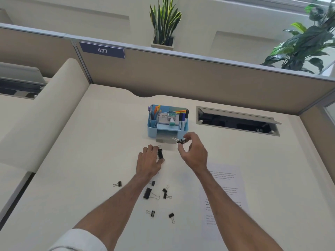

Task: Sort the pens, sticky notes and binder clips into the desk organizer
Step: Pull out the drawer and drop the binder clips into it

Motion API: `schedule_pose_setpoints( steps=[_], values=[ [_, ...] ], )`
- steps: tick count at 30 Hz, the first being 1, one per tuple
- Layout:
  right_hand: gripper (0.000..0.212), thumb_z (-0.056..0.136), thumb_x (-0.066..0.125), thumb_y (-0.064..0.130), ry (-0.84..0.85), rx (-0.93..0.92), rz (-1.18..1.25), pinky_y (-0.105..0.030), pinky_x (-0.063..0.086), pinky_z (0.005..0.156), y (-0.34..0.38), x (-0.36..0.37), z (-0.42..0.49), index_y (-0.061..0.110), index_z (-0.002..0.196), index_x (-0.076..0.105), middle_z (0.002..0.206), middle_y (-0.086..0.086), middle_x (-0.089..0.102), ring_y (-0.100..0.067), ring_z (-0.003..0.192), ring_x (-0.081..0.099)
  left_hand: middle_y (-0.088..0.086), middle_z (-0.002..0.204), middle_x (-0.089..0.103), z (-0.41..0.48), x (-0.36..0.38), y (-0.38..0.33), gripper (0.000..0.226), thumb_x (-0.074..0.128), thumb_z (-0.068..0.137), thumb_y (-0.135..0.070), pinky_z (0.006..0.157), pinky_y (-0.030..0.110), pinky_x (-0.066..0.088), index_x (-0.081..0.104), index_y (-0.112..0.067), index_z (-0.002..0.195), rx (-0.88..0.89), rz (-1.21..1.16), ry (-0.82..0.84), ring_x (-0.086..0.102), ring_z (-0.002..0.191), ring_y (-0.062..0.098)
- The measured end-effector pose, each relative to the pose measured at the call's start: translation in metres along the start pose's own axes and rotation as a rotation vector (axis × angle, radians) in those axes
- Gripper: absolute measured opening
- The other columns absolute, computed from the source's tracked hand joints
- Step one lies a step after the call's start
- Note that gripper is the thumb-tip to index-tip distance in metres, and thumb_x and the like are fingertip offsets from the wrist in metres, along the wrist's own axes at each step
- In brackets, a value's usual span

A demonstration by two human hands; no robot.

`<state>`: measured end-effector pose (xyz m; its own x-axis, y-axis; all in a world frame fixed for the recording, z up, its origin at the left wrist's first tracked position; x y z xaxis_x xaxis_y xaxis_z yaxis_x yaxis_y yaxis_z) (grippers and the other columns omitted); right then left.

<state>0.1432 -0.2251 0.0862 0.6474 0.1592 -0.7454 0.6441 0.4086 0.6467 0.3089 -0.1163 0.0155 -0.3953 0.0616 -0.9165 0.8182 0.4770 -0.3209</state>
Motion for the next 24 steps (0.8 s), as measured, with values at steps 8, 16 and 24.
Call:
schedule_pose_setpoints(
  steps=[8, 16, 24],
  values=[
    [0.036, 0.093, 0.076, 0.052, 0.071, 0.132, -0.148, -0.030, 0.055, 0.073, 0.027, 0.035, 0.028, 0.028, 0.114, 0.060, 0.114, 0.010, 0.067, -0.013, 0.096, 0.065, 0.003, 0.145, 0.053, 0.006, 0.000, 0.003, 0.048, 0.061, 0.106, -0.039, 0.110, 0.044, 0.048, 0.049, -0.020, 0.149, 0.010, 0.011, 0.013, 0.051, 0.135, 0.028],
    [0.034, 0.092, 0.077, 0.054, 0.044, 0.214, -0.244, -0.029, 0.045, 0.070, 0.040, 0.052, 0.036, 0.024, 0.106, 0.069, 0.108, 0.007, 0.071, -0.019, 0.094, 0.069, 0.002, 0.143, 0.057, 0.009, -0.003, 0.009, 0.041, 0.053, 0.109, -0.033, 0.108, 0.041, 0.048, 0.049, -0.019, 0.148, 0.068, 0.045, 0.004, 0.054, 0.133, 0.026],
    [0.019, 0.100, 0.072, 0.038, -0.035, 0.174, -0.170, -0.026, 0.050, 0.068, 0.040, 0.049, 0.025, 0.019, 0.104, 0.075, 0.110, 0.006, 0.074, -0.016, 0.091, 0.071, -0.001, 0.145, 0.059, 0.004, -0.004, 0.014, 0.045, 0.053, 0.108, -0.034, 0.111, 0.039, 0.046, 0.048, -0.020, 0.151, 0.094, 0.024, -0.026, 0.053, 0.135, 0.024]
  ],
)
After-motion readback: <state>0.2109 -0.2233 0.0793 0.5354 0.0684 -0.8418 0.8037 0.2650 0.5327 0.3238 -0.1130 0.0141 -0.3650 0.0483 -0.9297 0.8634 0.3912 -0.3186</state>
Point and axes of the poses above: each hand's wrist, its own z-axis towards the middle knuckle, its own x-axis out of the palm, y = z × x, the point moved 6 cm from there along z, towards the middle knuckle
